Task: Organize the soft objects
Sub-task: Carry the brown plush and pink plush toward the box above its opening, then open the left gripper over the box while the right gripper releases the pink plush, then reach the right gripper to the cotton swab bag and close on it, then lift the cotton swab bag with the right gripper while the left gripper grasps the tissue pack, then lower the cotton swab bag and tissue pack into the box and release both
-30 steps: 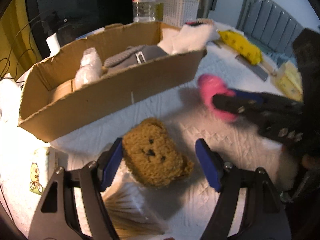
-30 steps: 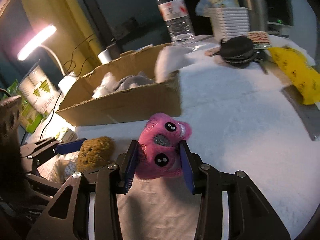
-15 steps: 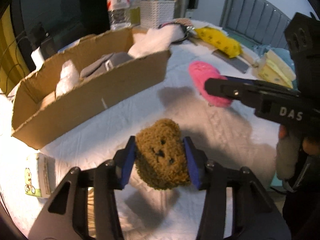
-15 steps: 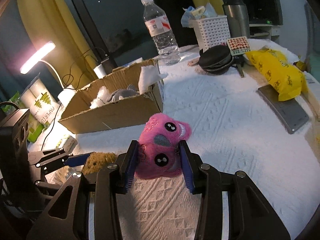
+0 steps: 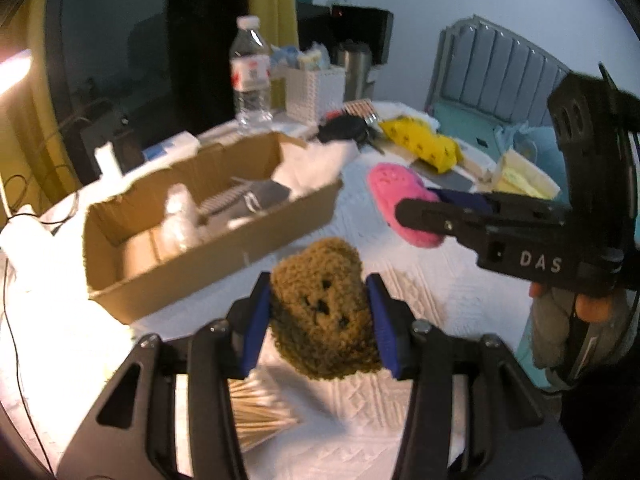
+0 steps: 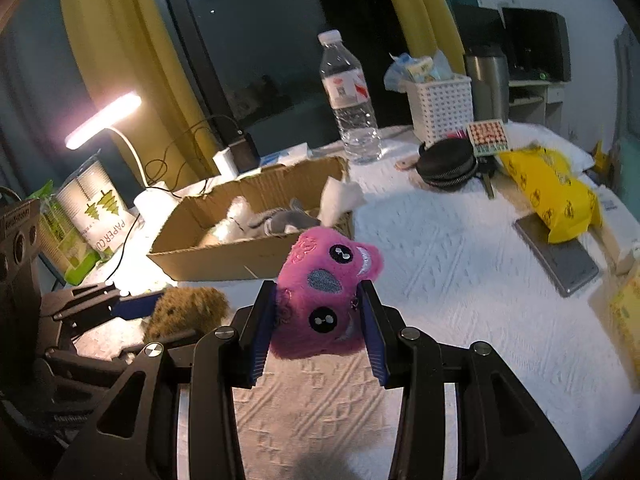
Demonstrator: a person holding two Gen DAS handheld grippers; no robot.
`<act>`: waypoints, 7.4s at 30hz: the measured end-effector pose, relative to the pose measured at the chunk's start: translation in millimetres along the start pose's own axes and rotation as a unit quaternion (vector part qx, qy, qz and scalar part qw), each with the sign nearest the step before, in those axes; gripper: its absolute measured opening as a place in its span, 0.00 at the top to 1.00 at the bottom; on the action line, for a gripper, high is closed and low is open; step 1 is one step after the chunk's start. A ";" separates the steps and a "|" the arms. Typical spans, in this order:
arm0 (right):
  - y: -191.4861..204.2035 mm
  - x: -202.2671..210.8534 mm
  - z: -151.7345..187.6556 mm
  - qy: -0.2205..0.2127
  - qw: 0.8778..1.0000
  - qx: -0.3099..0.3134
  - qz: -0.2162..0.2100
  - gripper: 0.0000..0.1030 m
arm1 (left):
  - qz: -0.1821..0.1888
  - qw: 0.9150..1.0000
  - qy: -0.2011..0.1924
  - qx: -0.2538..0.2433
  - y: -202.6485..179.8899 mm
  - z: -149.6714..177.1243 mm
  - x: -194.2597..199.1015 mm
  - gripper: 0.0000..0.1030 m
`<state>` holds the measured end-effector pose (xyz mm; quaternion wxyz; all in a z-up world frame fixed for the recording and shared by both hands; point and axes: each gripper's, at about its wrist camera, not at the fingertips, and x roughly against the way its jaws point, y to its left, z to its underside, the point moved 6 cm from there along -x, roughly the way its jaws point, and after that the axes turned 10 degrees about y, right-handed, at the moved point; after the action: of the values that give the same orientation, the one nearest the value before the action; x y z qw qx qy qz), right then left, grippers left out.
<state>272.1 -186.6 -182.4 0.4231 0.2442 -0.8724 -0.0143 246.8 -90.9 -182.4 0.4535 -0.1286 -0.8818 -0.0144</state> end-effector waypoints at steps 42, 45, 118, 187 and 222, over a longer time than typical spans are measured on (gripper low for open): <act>37.6 -56.1 -95.1 -0.012 0.998 0.058 0.020 0.58 | -0.045 0.986 -0.100 0.128 149.9 -49.8 -0.1 0.52; 32.6 -66.5 -98.3 -0.006 0.998 0.056 0.019 0.58 | -0.041 0.987 -0.092 0.126 149.7 -49.9 -10.5 0.52; 161.0 -78.9 44.3 0.091 0.990 0.110 -0.007 0.21 | -0.014 0.975 -0.100 0.196 157.9 118.4 67.3 0.17; 90.7 -37.8 -0.8 0.040 0.996 0.081 -0.001 0.29 | -0.021 0.990 -0.053 0.132 118.0 50.7 41.8 0.52; 75.6 -47.6 -25.7 0.033 0.997 0.071 -0.007 0.29 | -0.031 0.991 -0.007 0.133 114.5 51.9 -6.6 0.20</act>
<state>284.9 -94.6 -183.1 0.4331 0.2799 -0.8552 0.0523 236.6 25.7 -228.6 0.4597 -0.0400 -0.8826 0.0902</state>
